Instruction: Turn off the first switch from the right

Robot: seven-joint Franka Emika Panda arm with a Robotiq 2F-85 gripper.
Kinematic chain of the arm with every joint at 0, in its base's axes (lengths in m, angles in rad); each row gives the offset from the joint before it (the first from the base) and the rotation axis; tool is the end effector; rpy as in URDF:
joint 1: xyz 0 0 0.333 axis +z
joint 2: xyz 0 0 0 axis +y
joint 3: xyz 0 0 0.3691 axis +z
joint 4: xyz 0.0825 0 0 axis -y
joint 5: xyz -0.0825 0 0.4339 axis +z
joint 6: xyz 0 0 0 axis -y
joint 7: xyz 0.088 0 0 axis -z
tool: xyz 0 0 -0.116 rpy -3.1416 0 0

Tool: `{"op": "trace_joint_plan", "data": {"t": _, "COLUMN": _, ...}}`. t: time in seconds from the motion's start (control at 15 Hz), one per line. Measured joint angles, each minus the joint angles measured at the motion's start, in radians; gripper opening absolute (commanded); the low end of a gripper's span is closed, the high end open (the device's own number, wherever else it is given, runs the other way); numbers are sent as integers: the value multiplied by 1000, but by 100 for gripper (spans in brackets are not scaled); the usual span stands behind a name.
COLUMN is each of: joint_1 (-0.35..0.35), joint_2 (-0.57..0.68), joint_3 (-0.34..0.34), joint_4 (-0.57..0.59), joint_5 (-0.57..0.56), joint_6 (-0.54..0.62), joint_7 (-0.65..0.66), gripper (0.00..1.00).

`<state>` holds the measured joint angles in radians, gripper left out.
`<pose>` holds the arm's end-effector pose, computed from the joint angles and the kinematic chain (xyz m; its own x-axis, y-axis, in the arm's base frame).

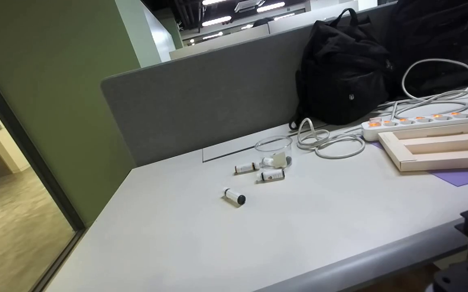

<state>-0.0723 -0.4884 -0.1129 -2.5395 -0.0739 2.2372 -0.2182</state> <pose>0.4229 -0.0837 0.4712 0.9807 0.0848 0.1760 0.0768 -0.9957 0.0519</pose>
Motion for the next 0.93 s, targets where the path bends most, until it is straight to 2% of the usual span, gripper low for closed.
{"op": "trace_joint_plan", "data": {"t": 0.2, "joint_1": -41, "joint_2": 98, "joint_3": -49, "joint_4": 68, "joint_5": 22, "joint_6": 183, "joint_7": 4, "gripper": 100}}
{"op": "trace_joint_plan", "data": {"t": 0.33, "joint_1": -55, "joint_2": 178, "joint_3": -96, "joint_4": 134, "joint_5": 81, "joint_6": 249, "joint_7": 1, "gripper": 100}}
{"op": "trace_joint_plan", "data": {"t": 0.53, "joint_1": -62, "joint_2": 299, "joint_3": -177, "joint_4": 234, "joint_5": 239, "joint_6": 225, "joint_7": -33, "gripper": 100}}
{"op": "trace_joint_plan", "data": {"t": 0.67, "joint_1": -75, "joint_2": 355, "joint_3": -217, "joint_4": 276, "joint_5": 325, "joint_6": 151, "joint_7": -86, "gripper": 100}}
{"op": "trace_joint_plan", "data": {"t": 0.93, "joint_1": -79, "joint_2": 377, "joint_3": -227, "joint_4": 297, "joint_5": 348, "joint_6": 124, "joint_7": -100, "gripper": 100}}
